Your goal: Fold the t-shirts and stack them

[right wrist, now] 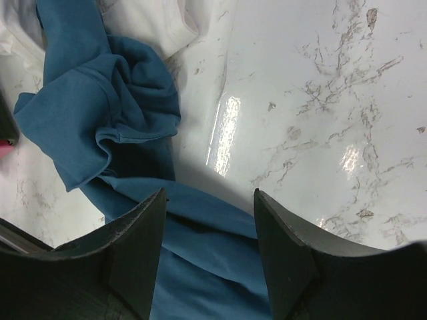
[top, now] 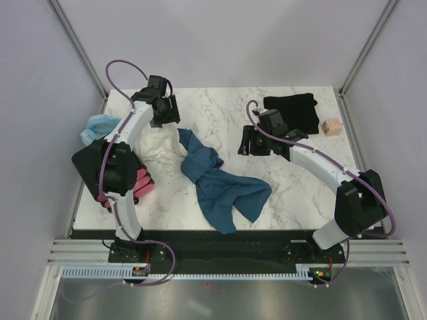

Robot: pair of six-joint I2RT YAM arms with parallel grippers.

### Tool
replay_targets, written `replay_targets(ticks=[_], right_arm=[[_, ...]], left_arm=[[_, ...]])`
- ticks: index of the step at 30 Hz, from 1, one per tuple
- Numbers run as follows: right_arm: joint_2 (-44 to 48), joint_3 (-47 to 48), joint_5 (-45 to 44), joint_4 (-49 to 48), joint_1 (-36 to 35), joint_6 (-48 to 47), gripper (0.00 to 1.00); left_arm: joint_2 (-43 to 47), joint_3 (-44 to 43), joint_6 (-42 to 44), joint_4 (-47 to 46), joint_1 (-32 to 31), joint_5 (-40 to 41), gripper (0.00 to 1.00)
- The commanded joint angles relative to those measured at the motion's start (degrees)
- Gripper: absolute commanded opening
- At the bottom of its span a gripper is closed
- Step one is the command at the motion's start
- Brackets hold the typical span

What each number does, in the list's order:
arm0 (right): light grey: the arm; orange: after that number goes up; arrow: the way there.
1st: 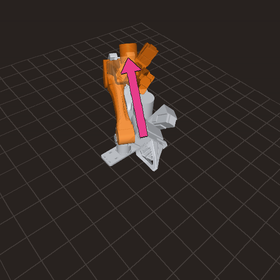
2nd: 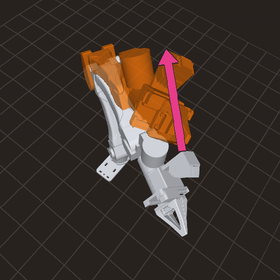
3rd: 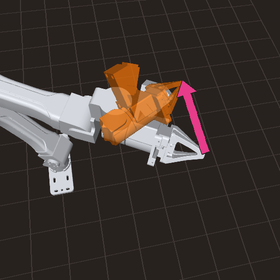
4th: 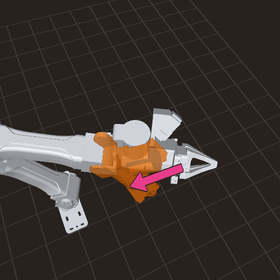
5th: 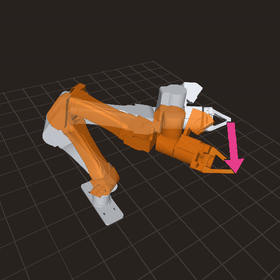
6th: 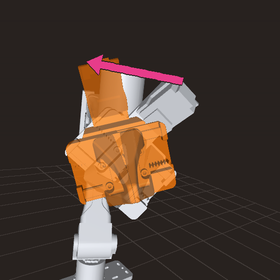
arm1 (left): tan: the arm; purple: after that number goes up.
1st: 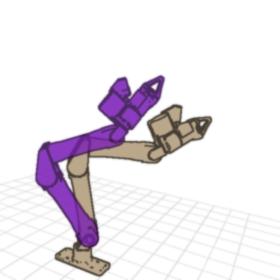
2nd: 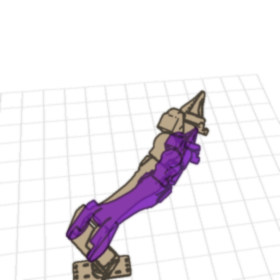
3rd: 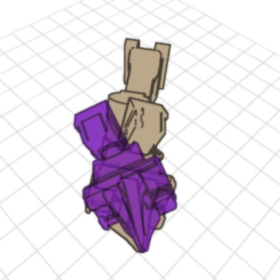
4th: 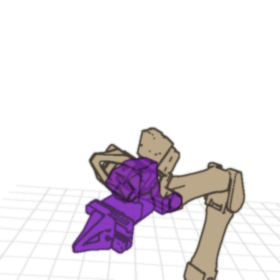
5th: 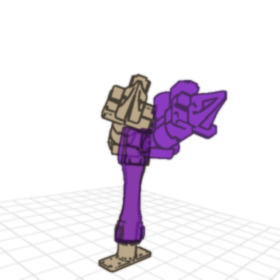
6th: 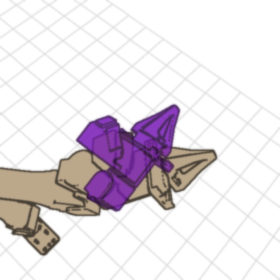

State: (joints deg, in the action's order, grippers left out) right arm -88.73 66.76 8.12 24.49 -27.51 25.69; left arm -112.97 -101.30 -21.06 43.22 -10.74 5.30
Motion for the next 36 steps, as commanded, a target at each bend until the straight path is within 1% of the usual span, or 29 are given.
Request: replay_targets(ticks=[1,4,10,11,12,13,14,15,16,18,19,20,21,24,25,27,28,30,31,32,33,34,36], right_arm=[[0.0,0.3,0.9,-1.2,0.9,0.7,0.63],[-0.9,0.7,1.7,-1.9,1.0,1.3,0.62],[-2.2,1.4,3.2,-2.3,1.1,1.6,0.62],[-2.3,1.3,3.2,-2.3,1.2,1.5,0.62],[-2.2,1.4,3.3,-2.3,1.4,1.6,0.62],[-2.2,1.3,3.6,-2.3,1.6,1.6,0.62],[-2.3,1.2,3.6,-2.3,1.6,1.6,0.62],[-2.2,1.2,3.7,-2.3,1.6,1.6,0.61],[-2.2,0.9,3.6,-2.3,1.8,1.6,0.61],[-2.3,0.6,3.7,-2.3,1.8,1.8,0.61],[-2.7,0.3,4.0,-2.3,1.8,1.8,0.61],[-2.8,0.2,4.2,-2.3,1.8,1.9,0.61],[-2.9,0.0,4.4,-2.3,1.8,1.9,0.61],[-4.0,0.0,5.3,-2.3,1.9,1.7,0.60],[-4.5,-0.1,5.5,-2.3,1.8,1.8,0.60],[-4.9,-0.2,6.7,-2.4,1.8,1.7,0.59],[-5.1,-0.3,7.2,-2.3,1.8,1.8,0.59],[-5.0,-0.4,7.9,-2.3,1.8,1.6,0.58],[-4.7,-0.6,8.0,-2.3,1.8,1.8,0.59],[-4.5,-0.7,8.1,-2.4,1.8,1.7,0.59],[-4.3,-0.8,8.2,-2.3,1.8,1.8,0.58],[-3.9,-0.9,8.4,-2.4,1.8,1.8,0.59],[-3.6,-1.4,8.9,-2.3,1.8,1.9,0.59]], left_arm=[[-2.9,-1.7,-0.1,3.9,-0.3,-1.9,0.73],[-4.0,-1.8,0.2,5.4,-0.3,-2.1,0.73],[-10.2,-4.5,-0.9,7.8,-0.2,-1.3,0.73],[-12.2,-5.6,-1.1,8.1,-0.2,-1.5,0.72],[-12.8,-5.9,-1.4,8.7,-0.2,-1.4,0.68],[-13.2,-6.2,-1.5,8.6,-0.2,-1.3,0.55],[-13.4,-6.1,-1.6,8.5,-0.2,-0.8,0.44],[-13.6,-6.2,-1.7,8.5,-0.2,-0.4,0.27],[-13.4,-6.3,-1.8,8.5,-0.2,0.1,0.17],[-11.4,-6.5,-2.2,8.5,-0.2,2.7,0.11],[-10.2,-7.1,-2.3,8.5,-0.2,3.8,0.05],[-9.1,-7.5,-2.2,8.5,-0.2,6.3,0.03],[-6.2,-8.0,-2.2,8.6,-0.2,7.7,0.02],[-1.2,-10.7,-3.5,8.5,-0.2,13.1,0.02],[1.6,-13.2,-3.7,8.4,-0.2,14.3,0.02],[3.2,-16.7,-4.1,8.2,0.0,16.6,0.02],[3.5,-21.8,-3.7,8.2,0.0,16.9,0.02],[2.1,-28.6,-2.0,9.6,0.5,18.9,0.02],[-0.6,-38.1,-1.4,10.8,0.8,19.7,0.02],[-1.3,-42.0,-1.9,12.0,1.6,20.2,0.02],[-1.0,-43.8,-3.1,11.2,4.6,19.6,0.02],[-1.2,-47.6,-3.6,11.0,6.3,18.6,0.02],[-2.2,-52.1,-2.0,9.4,9.5,19.7,0.02]])
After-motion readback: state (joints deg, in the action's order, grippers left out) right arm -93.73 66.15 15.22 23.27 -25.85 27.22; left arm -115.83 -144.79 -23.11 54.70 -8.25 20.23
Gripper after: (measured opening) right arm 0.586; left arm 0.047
